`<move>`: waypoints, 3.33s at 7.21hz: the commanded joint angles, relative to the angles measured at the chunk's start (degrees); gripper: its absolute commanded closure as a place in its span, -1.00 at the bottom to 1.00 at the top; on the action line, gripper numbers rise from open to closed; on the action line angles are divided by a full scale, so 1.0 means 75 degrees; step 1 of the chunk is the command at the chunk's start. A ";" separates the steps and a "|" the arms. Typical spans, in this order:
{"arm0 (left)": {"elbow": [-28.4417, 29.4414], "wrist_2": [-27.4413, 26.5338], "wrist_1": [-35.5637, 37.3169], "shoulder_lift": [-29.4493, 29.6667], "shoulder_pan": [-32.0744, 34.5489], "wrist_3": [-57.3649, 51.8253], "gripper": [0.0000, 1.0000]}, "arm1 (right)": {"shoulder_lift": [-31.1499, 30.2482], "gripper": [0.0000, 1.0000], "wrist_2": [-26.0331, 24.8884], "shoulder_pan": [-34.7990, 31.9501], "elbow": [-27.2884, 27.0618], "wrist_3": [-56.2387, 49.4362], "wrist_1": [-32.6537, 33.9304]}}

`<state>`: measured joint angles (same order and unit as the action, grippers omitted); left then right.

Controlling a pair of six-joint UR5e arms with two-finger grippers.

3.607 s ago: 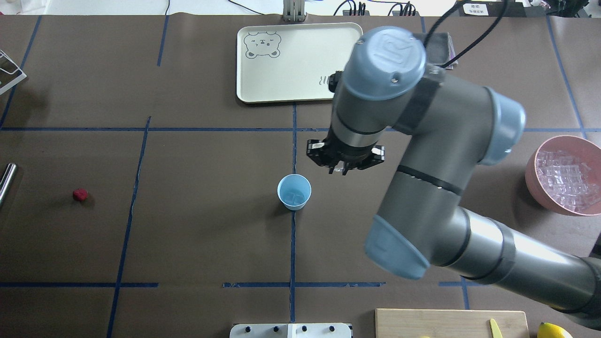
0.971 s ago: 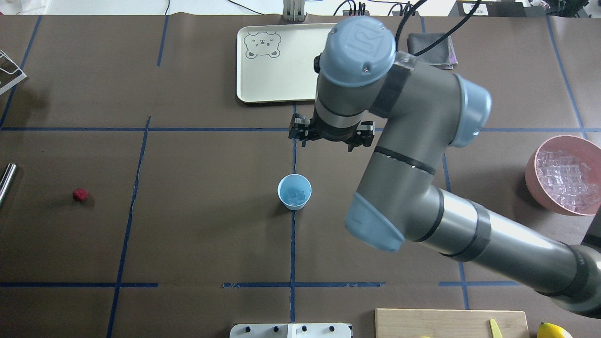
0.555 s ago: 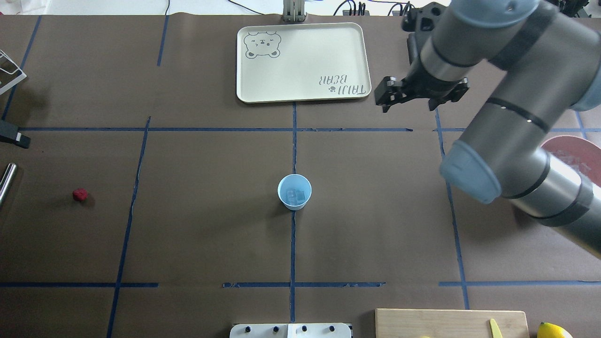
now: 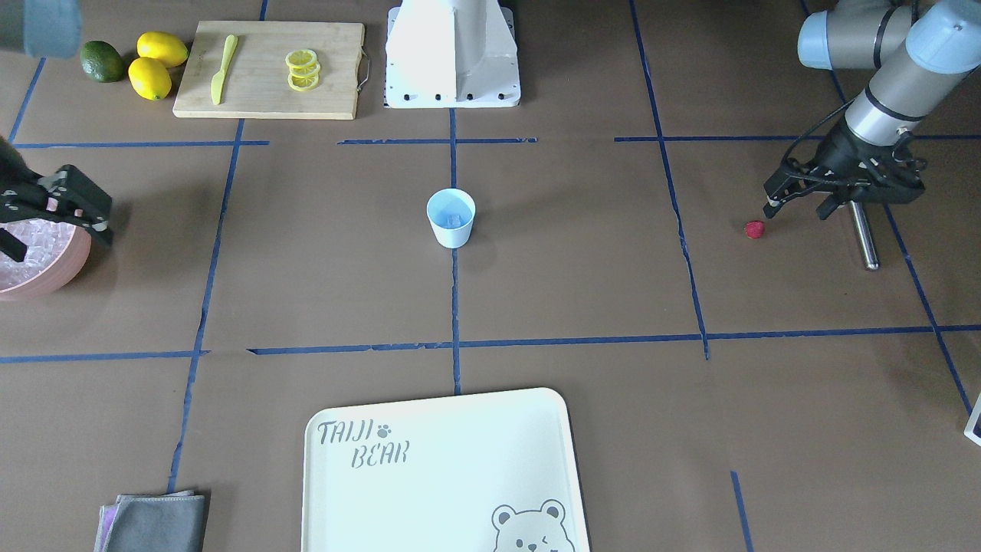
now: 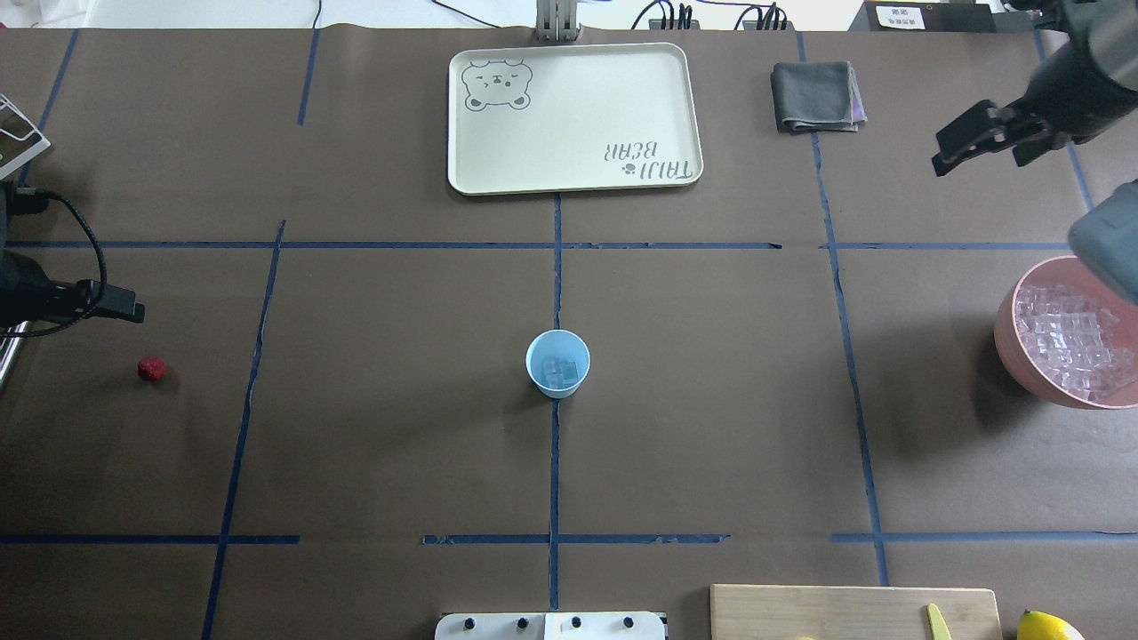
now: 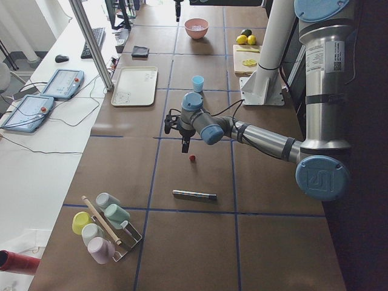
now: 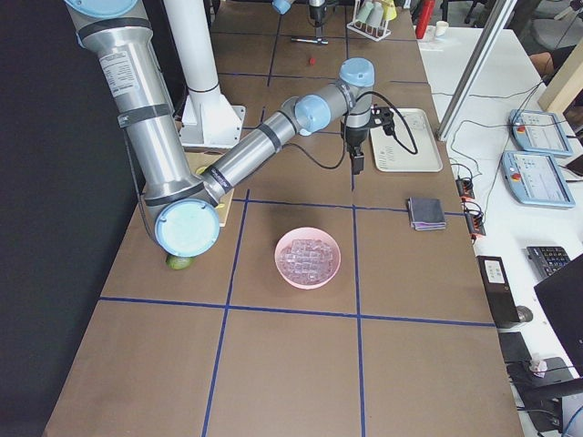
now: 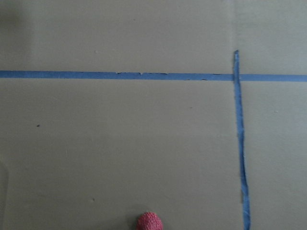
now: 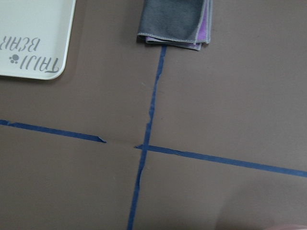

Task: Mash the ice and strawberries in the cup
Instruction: 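Release the cube and lift the right gripper while the left arm moves in, then lower the left gripper onto the red strawberry and grasp it, then lift the strawberry with the left gripper and carry it over the cup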

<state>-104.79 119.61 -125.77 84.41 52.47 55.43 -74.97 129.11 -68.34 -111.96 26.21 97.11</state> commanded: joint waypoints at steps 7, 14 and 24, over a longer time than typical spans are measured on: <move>0.0752 -0.0971 -0.0633 0.0007 -0.1254 0.0602 -0.86 | -0.0575 -0.99 0.0281 -0.0626 0.0034 -0.0858 -0.0092; 0.0823 -0.1053 -0.0621 -0.0016 -0.1254 0.0578 0.64 | -0.0598 -0.99 0.0433 -0.0626 -0.0025 -0.0800 -0.0092; -0.1242 -0.0163 0.5871 0.4947 -0.1803 0.2881 1.00 | -0.2390 -0.99 0.0738 -0.2312 0.0536 -0.3994 -0.0115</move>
<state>-115.27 118.18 -85.28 114.51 40.95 71.84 -91.21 134.25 -83.64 -109.44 0.24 96.27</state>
